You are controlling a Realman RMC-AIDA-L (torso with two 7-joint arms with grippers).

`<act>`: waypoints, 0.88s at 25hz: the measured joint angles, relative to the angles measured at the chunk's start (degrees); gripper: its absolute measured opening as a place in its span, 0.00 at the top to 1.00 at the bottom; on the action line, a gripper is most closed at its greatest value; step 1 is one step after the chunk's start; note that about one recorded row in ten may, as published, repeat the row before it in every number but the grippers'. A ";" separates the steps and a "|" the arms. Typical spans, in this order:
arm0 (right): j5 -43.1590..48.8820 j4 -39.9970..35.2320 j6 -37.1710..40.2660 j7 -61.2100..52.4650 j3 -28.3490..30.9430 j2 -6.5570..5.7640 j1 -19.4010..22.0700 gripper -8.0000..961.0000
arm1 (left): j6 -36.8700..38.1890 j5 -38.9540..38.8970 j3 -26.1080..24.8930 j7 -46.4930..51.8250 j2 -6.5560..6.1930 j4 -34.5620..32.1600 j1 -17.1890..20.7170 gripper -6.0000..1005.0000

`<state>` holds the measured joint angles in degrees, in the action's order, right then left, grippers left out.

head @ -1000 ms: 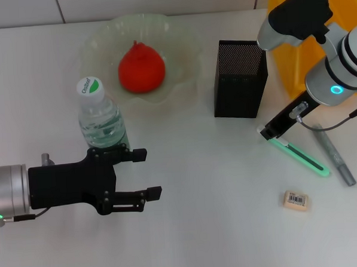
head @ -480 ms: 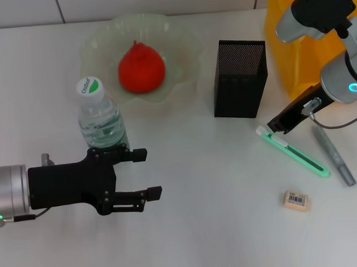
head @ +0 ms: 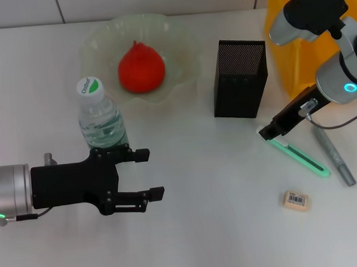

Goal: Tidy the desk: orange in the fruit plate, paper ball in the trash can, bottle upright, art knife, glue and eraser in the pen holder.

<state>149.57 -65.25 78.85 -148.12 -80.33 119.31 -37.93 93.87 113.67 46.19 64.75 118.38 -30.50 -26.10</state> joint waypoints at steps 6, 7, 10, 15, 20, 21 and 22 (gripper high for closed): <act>0.05 3.92 -1.87 0.36 -0.90 0.04 -1.46 0.52 | 0.13 -0.04 -0.22 -0.03 0.01 0.00 0.10 0.16; 0.06 4.64 -2.44 0.37 -1.47 0.04 -1.77 0.53 | 0.11 -0.06 -0.18 -0.04 0.01 0.00 0.10 0.16; 0.07 5.02 -2.77 0.41 -1.61 0.04 -1.97 0.53 | 0.10 -0.07 -0.19 -0.05 0.01 0.00 0.09 0.16; 0.11 5.25 -2.91 0.43 -1.68 0.04 -2.11 0.53 | -0.07 -0.10 -0.25 -0.07 0.01 0.00 0.09 0.16; 0.11 5.64 -2.96 0.45 -1.67 0.04 -2.18 0.55 | -0.09 -0.13 -0.32 -0.07 0.00 0.00 0.09 0.16; 0.12 5.72 -2.96 0.45 -1.67 0.04 -2.20 0.55 | -0.09 -0.13 -0.32 -0.07 0.00 0.00 0.09 0.16; 0.11 5.79 -2.96 0.46 -1.67 0.04 -2.23 0.56 | -0.09 -0.13 -0.32 -0.07 0.00 0.00 0.09 0.16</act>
<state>149.68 -59.46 75.89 -147.66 -82.00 119.35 -40.16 93.77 113.55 45.87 64.68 118.39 -30.49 -26.01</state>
